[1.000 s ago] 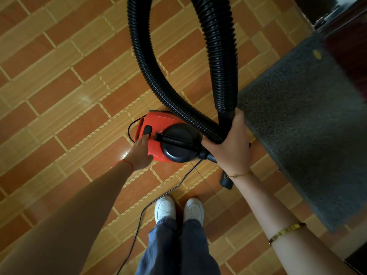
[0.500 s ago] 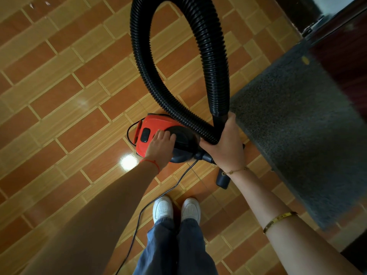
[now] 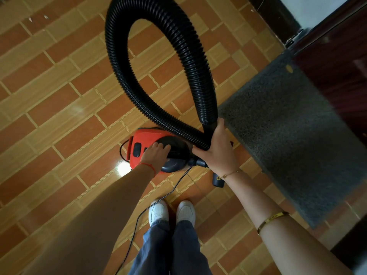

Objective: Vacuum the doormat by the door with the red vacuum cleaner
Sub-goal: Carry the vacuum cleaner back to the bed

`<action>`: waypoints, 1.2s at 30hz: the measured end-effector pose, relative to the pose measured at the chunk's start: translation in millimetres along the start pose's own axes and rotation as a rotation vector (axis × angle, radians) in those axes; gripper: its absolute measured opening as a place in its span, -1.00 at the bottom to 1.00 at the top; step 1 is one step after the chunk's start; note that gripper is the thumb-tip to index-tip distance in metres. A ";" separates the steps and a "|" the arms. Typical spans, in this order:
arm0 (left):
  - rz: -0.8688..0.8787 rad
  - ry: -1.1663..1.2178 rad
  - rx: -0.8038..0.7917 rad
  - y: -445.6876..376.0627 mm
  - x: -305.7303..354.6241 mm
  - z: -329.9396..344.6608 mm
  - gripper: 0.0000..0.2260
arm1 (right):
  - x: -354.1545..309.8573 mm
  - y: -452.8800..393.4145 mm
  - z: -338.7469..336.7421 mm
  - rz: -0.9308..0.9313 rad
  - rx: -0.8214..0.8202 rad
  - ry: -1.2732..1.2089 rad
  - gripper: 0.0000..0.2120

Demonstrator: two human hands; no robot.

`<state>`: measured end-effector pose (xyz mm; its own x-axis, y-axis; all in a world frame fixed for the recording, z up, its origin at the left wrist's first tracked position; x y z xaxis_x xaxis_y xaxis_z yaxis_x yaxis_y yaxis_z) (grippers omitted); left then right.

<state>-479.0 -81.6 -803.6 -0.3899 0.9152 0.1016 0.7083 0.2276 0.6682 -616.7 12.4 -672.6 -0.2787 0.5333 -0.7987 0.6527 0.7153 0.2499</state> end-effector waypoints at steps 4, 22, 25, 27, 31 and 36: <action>-0.032 0.124 -0.017 29.0 2.2 -16.6 -0.67 | -33.2 9.9 -12.7 -0.057 -0.031 0.003 -0.39; -0.098 0.138 0.049 261.6 19.4 -179.9 -0.67 | -255.7 118.7 -144.6 -0.080 -0.028 -0.126 -0.38; -0.101 0.131 0.048 298.5 22.9 -206.2 -0.67 | -290.6 143.0 -163.8 -0.087 -0.005 -0.122 -0.40; -0.104 0.144 0.044 322.3 24.3 -218.9 -0.67 | -311.1 158.8 -173.9 -0.102 -0.005 -0.111 -0.41; -0.104 0.157 0.048 364.1 27.2 -233.7 -0.66 | -344.5 189.5 -188.7 -0.114 -0.020 -0.122 -0.42; -0.127 0.183 0.049 405.6 30.6 -237.5 -0.66 | -373.7 218.8 -198.0 -0.148 -0.031 -0.121 -0.41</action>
<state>-343.4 -40.2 -354.4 -0.5750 0.8035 0.1539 0.6725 0.3571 0.6482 -509.3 59.1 -211.1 -0.2820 0.3645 -0.8875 0.5881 0.7965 0.1403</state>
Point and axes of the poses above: each hand's wrist, its own y-axis away from the middle knuckle, its own z-axis out of the palm, x = y × z, the point moved 8 cm from there along -y, towards the middle knuckle, and after that the axes turned 4 degrees about -y, right-handed, at the moved point
